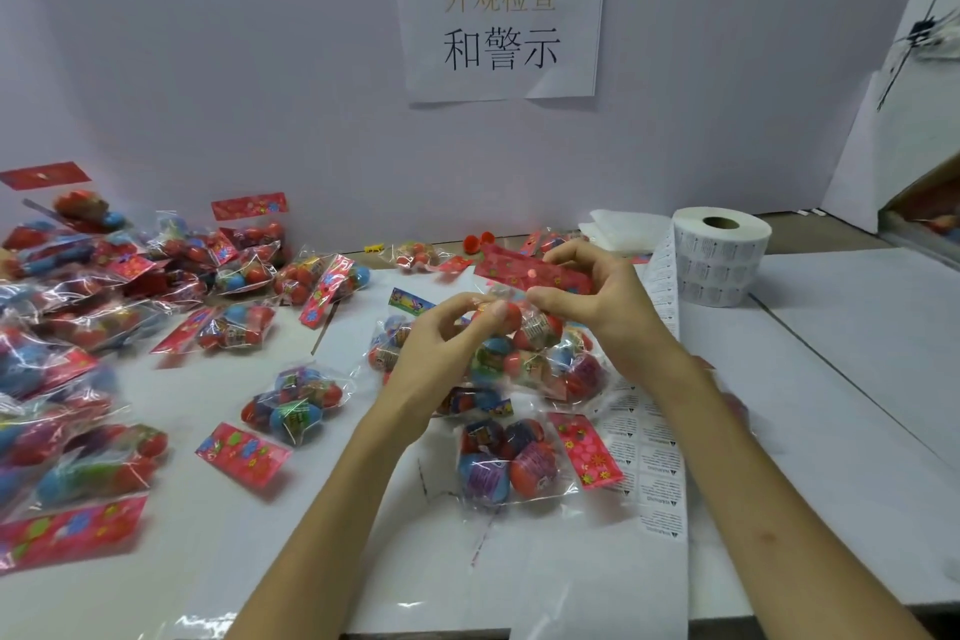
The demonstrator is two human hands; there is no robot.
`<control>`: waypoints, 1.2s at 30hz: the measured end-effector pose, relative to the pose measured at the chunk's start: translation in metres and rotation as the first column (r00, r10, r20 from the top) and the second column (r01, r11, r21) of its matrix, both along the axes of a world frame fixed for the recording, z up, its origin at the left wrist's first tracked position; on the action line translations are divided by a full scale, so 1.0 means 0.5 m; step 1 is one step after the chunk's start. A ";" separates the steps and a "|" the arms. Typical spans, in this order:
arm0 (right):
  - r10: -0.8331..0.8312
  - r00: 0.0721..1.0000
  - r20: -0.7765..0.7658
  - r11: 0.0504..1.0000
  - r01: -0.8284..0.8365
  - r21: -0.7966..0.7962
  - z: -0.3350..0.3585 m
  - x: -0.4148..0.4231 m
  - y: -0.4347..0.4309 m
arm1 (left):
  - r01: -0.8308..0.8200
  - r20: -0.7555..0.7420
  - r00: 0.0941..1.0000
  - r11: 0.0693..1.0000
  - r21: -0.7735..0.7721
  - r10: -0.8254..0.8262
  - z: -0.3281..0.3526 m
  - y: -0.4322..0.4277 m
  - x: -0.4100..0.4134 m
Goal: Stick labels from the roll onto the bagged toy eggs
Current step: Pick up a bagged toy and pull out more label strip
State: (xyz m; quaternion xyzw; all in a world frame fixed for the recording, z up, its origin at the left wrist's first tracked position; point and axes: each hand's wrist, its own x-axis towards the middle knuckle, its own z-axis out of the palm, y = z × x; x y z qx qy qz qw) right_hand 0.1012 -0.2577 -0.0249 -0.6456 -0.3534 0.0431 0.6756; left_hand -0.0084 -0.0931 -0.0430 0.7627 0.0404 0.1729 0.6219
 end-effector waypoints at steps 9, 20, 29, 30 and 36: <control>0.101 0.970 -0.222 0.973 -0.142 -0.179 -0.020 0.000 0.014 | -0.104 -0.010 0.995 0.980 -0.172 0.104 0.004 0.007 0.005; 0.146 0.936 -0.321 0.973 -0.195 -0.124 -0.020 -0.007 0.021 | -0.103 -0.033 0.995 0.967 -0.233 0.098 -0.002 0.018 0.011; 0.053 0.944 -0.325 0.996 -0.074 -0.055 -0.014 -0.007 0.023 | 0.048 -0.089 0.994 0.972 -0.230 -0.070 -0.011 0.020 0.010; 0.051 0.948 -0.315 0.995 -0.074 -0.061 -0.015 -0.008 0.024 | 0.020 -0.090 0.995 0.973 -0.228 -0.042 -0.012 0.021 0.010; 0.040 0.963 -0.268 0.994 -0.066 -0.090 -0.016 -0.013 0.024 | -0.088 -0.112 0.991 0.984 -0.155 0.071 -0.018 0.017 0.017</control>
